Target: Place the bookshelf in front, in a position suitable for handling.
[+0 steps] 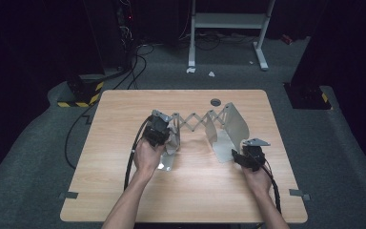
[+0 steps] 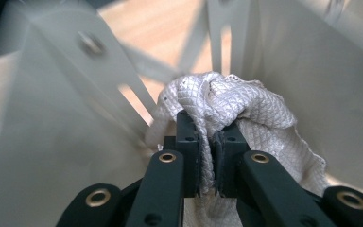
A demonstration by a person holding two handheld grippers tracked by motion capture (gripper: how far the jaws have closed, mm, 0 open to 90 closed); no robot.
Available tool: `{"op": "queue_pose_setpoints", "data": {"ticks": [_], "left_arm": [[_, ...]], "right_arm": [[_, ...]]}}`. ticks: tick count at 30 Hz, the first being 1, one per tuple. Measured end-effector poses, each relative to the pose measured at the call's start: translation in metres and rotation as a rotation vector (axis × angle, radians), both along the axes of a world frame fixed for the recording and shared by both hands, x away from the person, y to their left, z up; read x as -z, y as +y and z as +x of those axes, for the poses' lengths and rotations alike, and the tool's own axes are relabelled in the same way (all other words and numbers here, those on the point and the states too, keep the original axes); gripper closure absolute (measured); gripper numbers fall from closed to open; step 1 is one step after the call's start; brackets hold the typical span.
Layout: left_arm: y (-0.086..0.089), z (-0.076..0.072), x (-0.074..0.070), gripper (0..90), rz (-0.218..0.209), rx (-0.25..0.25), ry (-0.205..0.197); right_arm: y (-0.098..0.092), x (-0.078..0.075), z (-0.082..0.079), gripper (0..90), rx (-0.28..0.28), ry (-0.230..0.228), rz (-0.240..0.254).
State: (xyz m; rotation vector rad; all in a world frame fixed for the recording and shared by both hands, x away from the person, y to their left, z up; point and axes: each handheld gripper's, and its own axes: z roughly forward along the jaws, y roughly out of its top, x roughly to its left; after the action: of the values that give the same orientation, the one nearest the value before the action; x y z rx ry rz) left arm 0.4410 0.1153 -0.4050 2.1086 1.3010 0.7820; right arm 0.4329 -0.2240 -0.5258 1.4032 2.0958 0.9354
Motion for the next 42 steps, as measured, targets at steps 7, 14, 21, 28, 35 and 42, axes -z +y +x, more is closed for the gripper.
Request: {"op": "queue_pose_setpoints", "data": {"ticks": [7, 14, 21, 28, 35, 42], "left_arm": [[-0.004, 0.003, -0.023, 82.8, -0.020, 0.004, -0.038], [-0.017, 0.012, 0.006, 83.0, 0.006, 0.020, 0.040], [-0.020, 0.015, 0.058, 83.0, 0.044, 0.009, 0.168], [-0.016, 0.016, 0.075, 83.0, 0.013, 0.003, 0.222], [-0.013, 0.011, 0.015, 83.0, 0.010, 0.010, 0.079], [0.006, 0.007, -0.029, 83.0, 0.001, -0.015, 0.004]], "right_arm": [[0.000, 0.000, 0.000, 46.9, 0.000, 0.000, 0.000], [0.000, 0.000, 0.000, 46.9, 0.000, 0.000, 0.000], [0.000, 0.000, 0.000, 46.8, -0.001, 0.001, 0.001], [0.000, 0.000, 0.000, 46.7, -0.001, 0.001, 0.001], [0.000, 0.000, 0.000, 46.7, -0.002, 0.001, 0.001], [0.000, 0.000, 0.000, 46.5, -0.003, 0.001, 0.002]]}}
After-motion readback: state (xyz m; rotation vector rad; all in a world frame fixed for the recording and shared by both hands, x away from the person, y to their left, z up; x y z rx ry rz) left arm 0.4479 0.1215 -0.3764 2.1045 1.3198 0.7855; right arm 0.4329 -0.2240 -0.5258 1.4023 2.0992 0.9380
